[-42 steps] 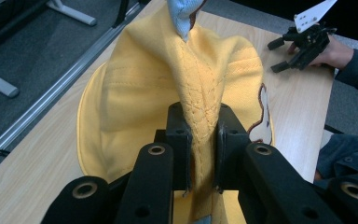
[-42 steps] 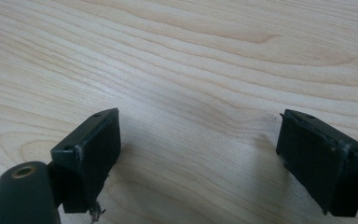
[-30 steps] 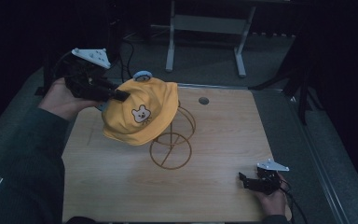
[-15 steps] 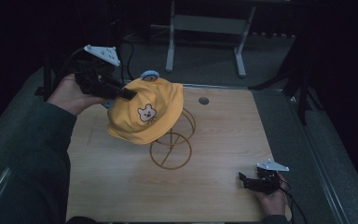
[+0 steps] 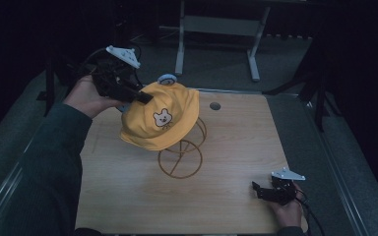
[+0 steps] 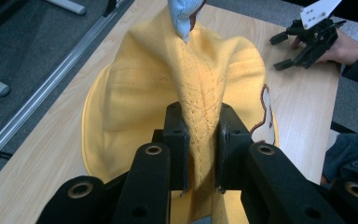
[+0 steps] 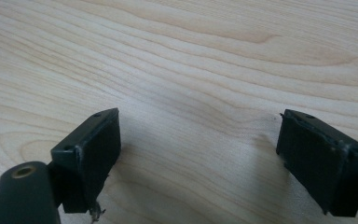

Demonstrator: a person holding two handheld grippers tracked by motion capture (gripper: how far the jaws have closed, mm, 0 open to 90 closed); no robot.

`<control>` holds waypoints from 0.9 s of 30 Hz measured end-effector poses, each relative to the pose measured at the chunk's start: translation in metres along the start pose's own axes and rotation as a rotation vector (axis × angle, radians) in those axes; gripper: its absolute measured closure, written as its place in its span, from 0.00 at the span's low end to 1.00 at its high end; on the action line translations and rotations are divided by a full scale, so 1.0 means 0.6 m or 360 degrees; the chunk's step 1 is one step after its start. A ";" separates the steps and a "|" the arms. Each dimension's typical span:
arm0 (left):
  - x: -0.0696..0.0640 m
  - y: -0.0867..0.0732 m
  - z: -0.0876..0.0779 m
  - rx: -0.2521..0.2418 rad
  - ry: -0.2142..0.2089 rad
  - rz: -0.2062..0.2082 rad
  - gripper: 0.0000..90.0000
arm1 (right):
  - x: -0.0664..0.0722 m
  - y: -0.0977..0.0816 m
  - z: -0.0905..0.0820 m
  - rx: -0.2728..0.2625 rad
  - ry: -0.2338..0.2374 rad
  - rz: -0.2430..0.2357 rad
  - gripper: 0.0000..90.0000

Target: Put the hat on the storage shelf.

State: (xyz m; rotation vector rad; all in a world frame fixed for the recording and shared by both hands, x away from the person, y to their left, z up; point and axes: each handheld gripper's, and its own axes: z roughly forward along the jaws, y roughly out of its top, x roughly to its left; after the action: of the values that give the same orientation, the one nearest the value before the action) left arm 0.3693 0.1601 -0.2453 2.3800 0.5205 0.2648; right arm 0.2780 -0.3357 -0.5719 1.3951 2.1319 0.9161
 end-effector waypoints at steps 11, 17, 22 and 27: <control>-0.002 0.026 0.030 0.0041 -0.0004 0.0007 0.85 | 0.000 0.000 0.000 0.0002 -0.0001 0.0001 0.15; -0.007 0.042 0.051 0.0077 -0.0007 0.0034 0.85 | 0.000 0.000 0.000 0.0004 -0.0001 0.0001 0.15; -0.009 0.057 0.075 0.0125 -0.0025 0.0049 0.84 | 0.000 0.000 0.000 0.0004 -0.0001 0.0001 0.15; -0.021 0.077 0.109 0.0190 -0.0036 0.0092 0.81 | 0.000 0.000 0.000 0.0004 0.0001 0.0000 0.15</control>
State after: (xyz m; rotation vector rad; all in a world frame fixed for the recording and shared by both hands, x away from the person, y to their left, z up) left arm 0.3928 0.0850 -0.2645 2.5136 0.4695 0.2382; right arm 0.2779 -0.3357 -0.5717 1.3965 2.1343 0.9140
